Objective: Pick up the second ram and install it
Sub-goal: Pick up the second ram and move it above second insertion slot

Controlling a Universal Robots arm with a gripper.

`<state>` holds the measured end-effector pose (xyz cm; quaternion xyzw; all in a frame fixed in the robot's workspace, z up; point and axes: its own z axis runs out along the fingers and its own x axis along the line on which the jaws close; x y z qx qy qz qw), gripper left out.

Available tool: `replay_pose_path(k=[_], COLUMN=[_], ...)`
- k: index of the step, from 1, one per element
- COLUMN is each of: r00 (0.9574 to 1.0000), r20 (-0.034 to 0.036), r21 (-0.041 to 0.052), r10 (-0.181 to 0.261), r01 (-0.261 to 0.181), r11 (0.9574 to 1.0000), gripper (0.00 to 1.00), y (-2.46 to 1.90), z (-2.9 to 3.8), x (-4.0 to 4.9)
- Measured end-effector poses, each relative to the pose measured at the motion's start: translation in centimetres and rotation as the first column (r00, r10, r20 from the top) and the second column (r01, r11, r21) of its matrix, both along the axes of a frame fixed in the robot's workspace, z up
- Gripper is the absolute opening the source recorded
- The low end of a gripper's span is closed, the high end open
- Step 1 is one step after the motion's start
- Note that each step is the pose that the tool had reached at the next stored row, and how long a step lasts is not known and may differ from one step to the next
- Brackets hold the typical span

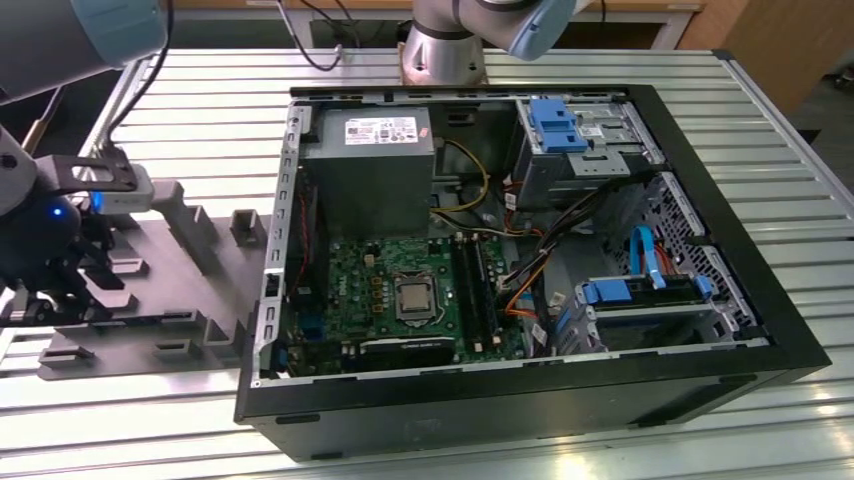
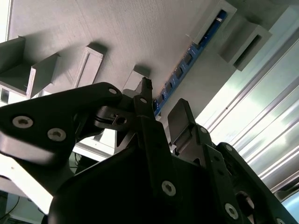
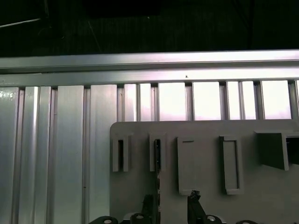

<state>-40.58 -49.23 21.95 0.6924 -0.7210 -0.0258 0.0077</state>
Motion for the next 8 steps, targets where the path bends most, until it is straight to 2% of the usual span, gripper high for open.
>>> replay_pose_path(k=[4,8], r00=[1.0000,1.0000], r20=[0.0000,0.0000], r21=[0.0000,0.0001], r10=[0.000,0.000], r01=[0.000,0.000], r11=[1.0000,1.0000], gripper=[0.42,0.42], y=[-0.09,-0.38], z=[-0.24,-0.40], x=[0.00,0.00])
